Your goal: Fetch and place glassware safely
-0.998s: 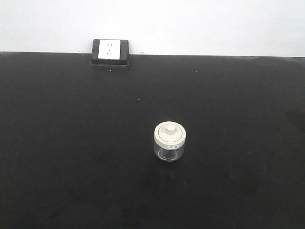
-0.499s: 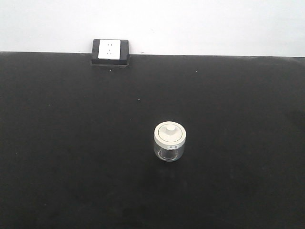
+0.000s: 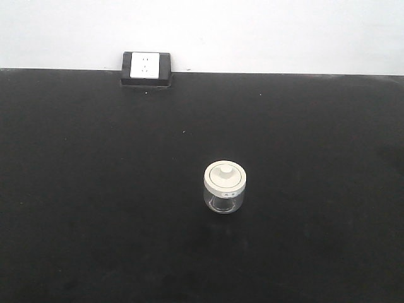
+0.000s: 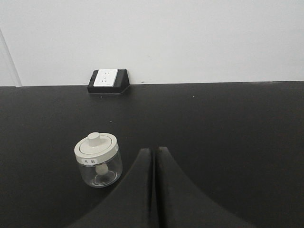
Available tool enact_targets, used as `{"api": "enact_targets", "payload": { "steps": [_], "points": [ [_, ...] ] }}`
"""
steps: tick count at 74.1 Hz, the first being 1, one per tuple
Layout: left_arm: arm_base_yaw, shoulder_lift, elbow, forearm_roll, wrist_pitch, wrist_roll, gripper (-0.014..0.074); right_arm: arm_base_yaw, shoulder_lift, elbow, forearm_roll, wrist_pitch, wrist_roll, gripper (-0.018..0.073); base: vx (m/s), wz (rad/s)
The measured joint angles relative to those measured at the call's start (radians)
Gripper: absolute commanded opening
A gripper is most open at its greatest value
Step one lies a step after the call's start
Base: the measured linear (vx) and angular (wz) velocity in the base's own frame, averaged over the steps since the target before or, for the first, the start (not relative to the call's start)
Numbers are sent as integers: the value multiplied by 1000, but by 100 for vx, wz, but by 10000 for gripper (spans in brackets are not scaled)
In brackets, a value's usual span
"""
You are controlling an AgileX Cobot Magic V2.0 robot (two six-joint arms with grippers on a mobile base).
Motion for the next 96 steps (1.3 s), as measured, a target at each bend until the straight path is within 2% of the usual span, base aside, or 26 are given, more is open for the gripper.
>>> {"api": "enact_targets", "payload": {
  "steps": [35,49,63,96],
  "points": [
    [0,-4,8,0,-6,2,-7,0,0,0,0,1,1,-8,0,0],
    [0,-65,101,0,-8,34,-7,0,0,0,0,1,1,-8,0,0],
    [0,-145,198,0,5,31,-7,0,0,0,0,1,1,-8,0,0],
    [0,-166,198,-13,-18,13,-7,0,0,0,0,1,1,-8,0,0]
  ]
}}
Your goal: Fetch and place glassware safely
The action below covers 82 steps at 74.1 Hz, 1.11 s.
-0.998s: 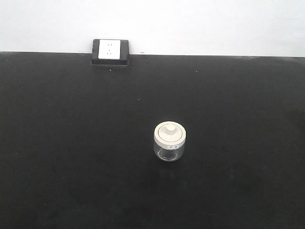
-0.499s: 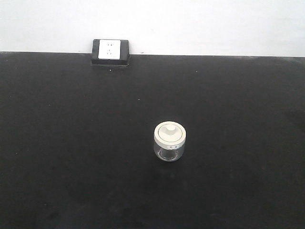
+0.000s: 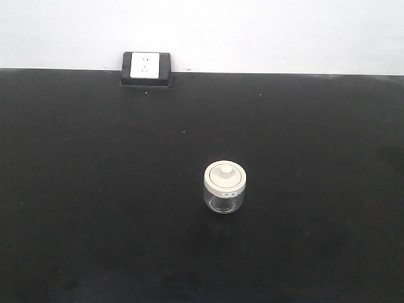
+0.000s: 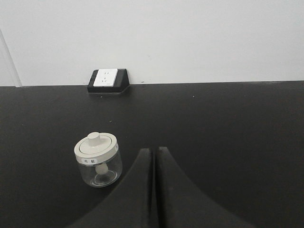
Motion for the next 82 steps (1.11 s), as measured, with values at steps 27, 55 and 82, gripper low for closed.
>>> {"api": "enact_targets", "payload": {
  "steps": [27,55,82],
  "points": [
    [0,0,0,-13,0,0,-7,0,0,0,0,3,0,-8,0,0],
    [0,0,0,-13,0,0,-7,0,0,0,0,4,0,-8,0,0],
    [0,0,0,-13,0,0,-7,-1,-6,0,-2,6,-1,-8,0,0]
  ]
}}
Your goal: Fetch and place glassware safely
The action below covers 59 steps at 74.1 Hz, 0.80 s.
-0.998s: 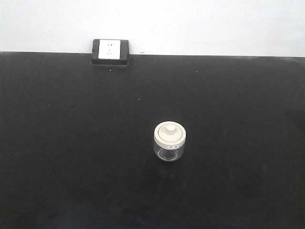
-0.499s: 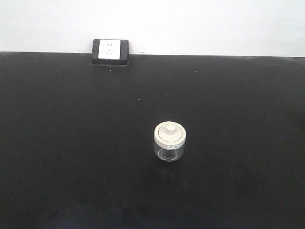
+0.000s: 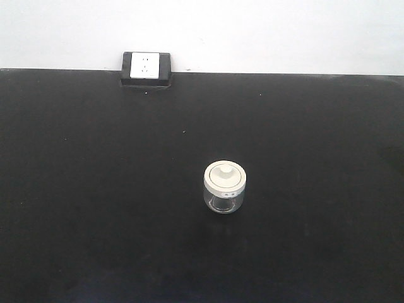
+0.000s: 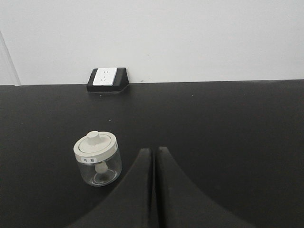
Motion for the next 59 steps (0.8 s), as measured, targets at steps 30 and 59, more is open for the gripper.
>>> {"api": "enact_targets", "payload": {
  "steps": [30,59],
  "points": [
    [0,0,0,0,0,0,-7,-269,-18,125,191,-110,-246,-8,0,0],
    [0,0,0,0,0,0,-7,-415,-18,318,236,-349,-320,-8,0,0]
  ]
}}
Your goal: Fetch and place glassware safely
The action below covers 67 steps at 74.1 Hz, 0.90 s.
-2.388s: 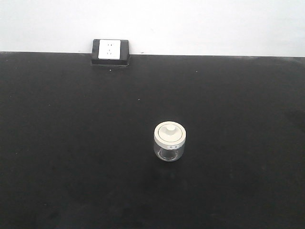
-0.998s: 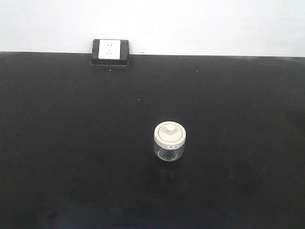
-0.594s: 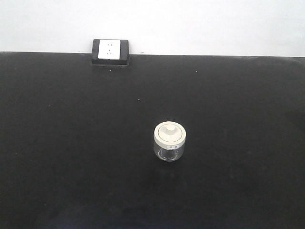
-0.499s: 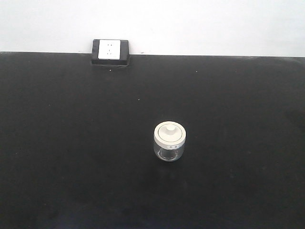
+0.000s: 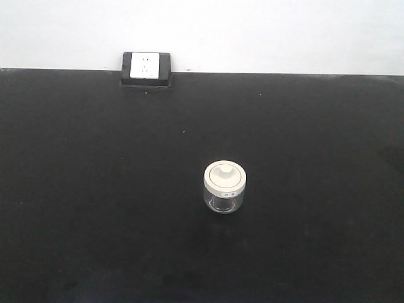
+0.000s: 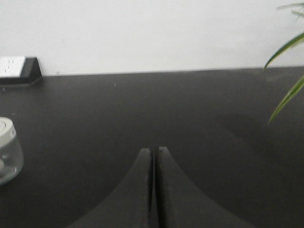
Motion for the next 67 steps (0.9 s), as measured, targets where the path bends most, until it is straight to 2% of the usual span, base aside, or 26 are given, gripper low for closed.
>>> {"api": "enact_targets", "payload": {
  "steps": [67],
  "points": [
    [0,0,0,0,0,0,-7,0,0,0,-2,-45,2,-8,0,0]
  ]
}}
